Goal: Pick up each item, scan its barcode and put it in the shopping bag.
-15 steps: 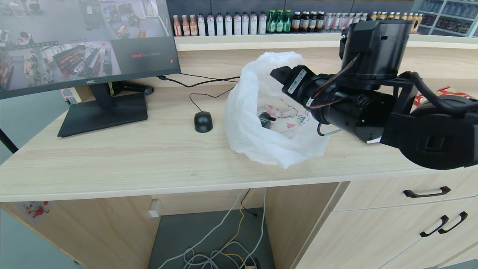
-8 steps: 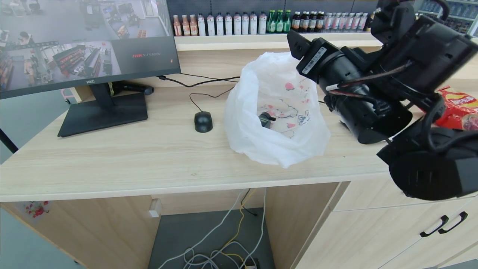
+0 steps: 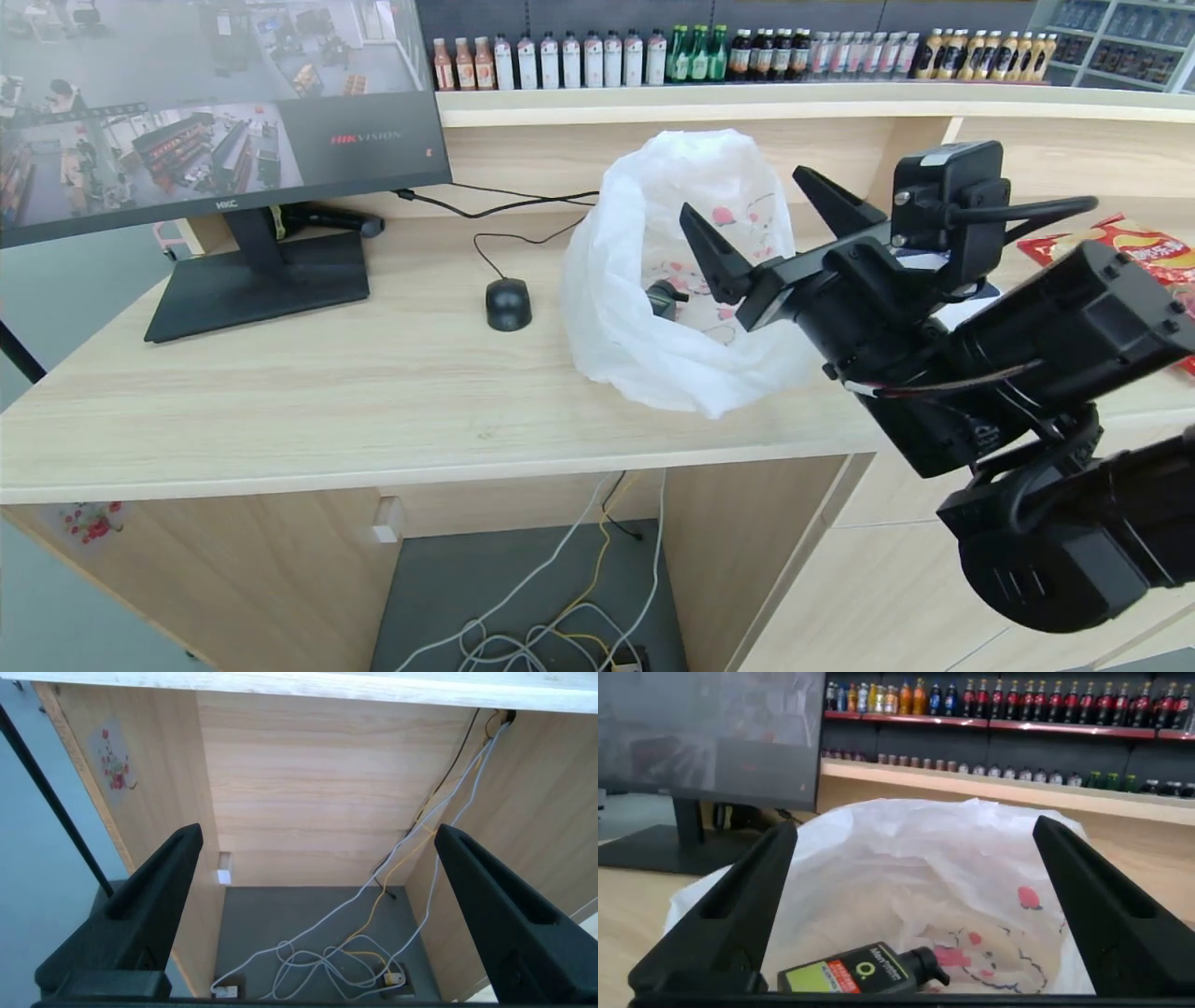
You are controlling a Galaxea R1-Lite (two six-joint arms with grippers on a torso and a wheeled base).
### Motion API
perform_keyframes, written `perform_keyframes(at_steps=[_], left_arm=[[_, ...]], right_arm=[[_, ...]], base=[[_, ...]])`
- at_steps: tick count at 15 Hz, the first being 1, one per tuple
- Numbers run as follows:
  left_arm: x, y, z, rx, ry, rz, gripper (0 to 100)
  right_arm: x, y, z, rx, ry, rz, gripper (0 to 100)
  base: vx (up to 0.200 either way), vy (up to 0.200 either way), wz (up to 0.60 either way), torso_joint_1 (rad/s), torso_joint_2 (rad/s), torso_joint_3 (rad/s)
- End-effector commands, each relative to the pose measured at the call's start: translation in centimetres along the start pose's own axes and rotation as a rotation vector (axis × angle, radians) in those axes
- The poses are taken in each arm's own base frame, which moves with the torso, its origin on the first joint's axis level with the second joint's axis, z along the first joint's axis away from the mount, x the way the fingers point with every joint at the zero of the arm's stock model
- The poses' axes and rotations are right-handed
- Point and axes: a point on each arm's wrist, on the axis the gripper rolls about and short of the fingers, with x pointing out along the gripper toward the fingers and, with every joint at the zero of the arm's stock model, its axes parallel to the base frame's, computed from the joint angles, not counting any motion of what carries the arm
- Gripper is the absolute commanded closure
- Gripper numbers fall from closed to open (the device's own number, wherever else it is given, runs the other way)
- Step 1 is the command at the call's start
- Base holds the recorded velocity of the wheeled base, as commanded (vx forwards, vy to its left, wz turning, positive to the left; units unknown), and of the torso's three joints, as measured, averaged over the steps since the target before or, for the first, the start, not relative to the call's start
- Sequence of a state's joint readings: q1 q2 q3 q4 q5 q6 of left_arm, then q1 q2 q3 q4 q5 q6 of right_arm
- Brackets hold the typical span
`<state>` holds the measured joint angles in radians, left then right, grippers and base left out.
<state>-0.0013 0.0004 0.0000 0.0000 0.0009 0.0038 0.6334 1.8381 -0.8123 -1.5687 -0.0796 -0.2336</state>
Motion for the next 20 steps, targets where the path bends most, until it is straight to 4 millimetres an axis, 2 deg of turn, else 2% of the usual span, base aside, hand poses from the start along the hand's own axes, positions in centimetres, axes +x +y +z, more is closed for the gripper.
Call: perform_keyframes(at_steps=[1, 4, 7, 9, 10, 13, 17, 20], left_arm=[[0.0, 0.0, 0.0, 0.001, 0.000, -0.001, 0], [0.0, 0.0, 0.0, 0.001, 0.000, -0.001, 0], [0.0, 0.0, 0.0, -0.004, 0.001, 0.000, 0], [0.0, 0.0, 0.0, -0.004, 0.000, -0.001, 0], [0.0, 0.0, 0.0, -0.001, 0.000, -0.001, 0], [0.0, 0.0, 0.0, -0.002, 0.000, 0.000, 0], [0.0, 0.0, 0.0, -0.008, 0.000, 0.002, 0], [0.0, 0.0, 0.0, -0.011, 0.001, 0.002, 0]], right_arm=[[-1.1, 1.5, 1.2, 0.035, -0.007, 0.048, 0], [-3.1, 2.1, 1.2, 0.101, 0.045, 0.081, 0], [-3.7, 2.3, 1.1, 0.185, 0.087, -0.011, 0], [-4.4, 2.5, 1.9, 0.254, 0.094, -0.090, 0], [-4.5, 2.5, 2.4, 0.269, 0.085, -0.106, 0], [-4.8, 2.5, 2.0, 0.256, 0.105, -0.109, 0], [-5.4, 2.8, 1.0, 0.191, 0.159, -0.126, 0], [-6.1, 3.2, 1.2, 0.196, 0.171, -0.107, 0]], base=[[0.000, 0.000, 0.00, 0.000, 0.00, 0.000], [0.000, 0.000, 0.00, 0.000, 0.00, 0.000], [0.000, 0.000, 0.00, 0.000, 0.00, 0.000], [-0.200, 0.000, 0.00, 0.002, 0.00, 0.007], [0.000, 0.000, 0.00, 0.000, 0.00, 0.000], [0.000, 0.000, 0.00, 0.000, 0.00, 0.000], [0.000, -0.200, 0.00, -0.005, 0.00, 0.008], [0.000, -0.200, 0.00, -0.001, 0.00, 0.002]])
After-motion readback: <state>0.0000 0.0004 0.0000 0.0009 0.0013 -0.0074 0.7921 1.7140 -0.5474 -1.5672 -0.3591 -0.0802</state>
